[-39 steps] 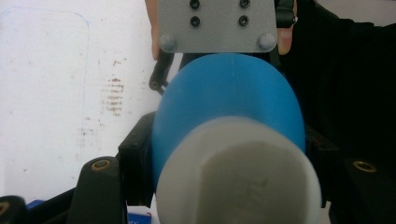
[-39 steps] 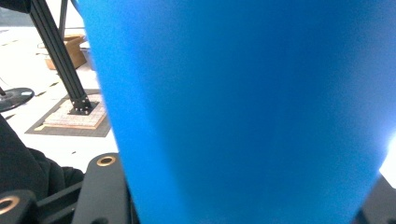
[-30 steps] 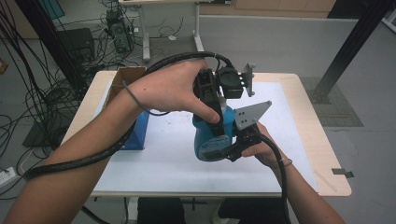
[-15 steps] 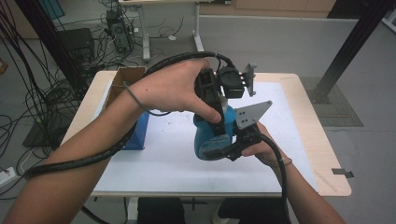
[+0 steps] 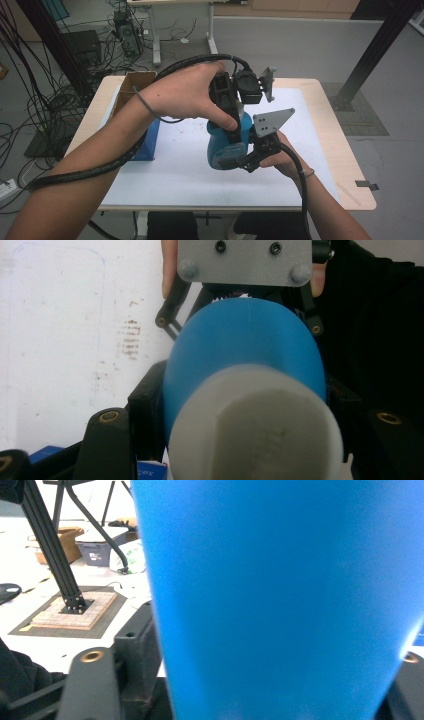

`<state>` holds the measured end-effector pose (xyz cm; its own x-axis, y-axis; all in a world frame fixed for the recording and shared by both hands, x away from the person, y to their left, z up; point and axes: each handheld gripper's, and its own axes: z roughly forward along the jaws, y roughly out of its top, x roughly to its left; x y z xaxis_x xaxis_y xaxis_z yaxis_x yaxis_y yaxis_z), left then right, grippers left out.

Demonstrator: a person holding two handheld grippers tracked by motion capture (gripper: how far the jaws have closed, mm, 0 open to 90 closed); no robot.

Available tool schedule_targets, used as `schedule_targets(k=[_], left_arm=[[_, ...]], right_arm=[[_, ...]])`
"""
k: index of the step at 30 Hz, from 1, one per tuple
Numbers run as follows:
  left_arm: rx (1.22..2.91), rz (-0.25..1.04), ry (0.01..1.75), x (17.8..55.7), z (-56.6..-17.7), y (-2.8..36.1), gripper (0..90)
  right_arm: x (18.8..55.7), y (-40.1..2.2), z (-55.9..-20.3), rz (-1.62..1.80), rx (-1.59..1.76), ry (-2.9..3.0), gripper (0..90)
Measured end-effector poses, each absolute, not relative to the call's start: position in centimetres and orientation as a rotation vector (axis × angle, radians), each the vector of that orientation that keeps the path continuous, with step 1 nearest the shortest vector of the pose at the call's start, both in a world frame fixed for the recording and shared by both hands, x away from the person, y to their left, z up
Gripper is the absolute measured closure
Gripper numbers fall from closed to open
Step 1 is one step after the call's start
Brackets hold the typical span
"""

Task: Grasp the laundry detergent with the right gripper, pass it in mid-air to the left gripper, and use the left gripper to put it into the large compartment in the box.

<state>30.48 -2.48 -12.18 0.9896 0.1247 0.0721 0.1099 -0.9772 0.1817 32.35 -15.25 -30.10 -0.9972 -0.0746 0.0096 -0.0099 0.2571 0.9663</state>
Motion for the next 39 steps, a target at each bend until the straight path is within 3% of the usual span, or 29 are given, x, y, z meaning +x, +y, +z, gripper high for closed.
schedule_targets(k=[10, 13, 39], left_arm=[[2.958, 0.125, 0.183, 30.53, -12.07, -2.37, 37.8], [2.955, 0.119, 0.189, 30.57, -12.06, -2.29, 37.8], [2.947, 0.151, 0.23, 30.48, -11.71, -1.95, 37.8]], right_arm=[[32.42, -15.0, -30.54, -1.902, -0.013, -2.466, 4.4], [32.34, -15.07, -30.61, -1.924, -0.002, -2.472, 1.3], [32.47, -15.88, -30.5, -1.934, -0.014, -2.494, 1.0]])
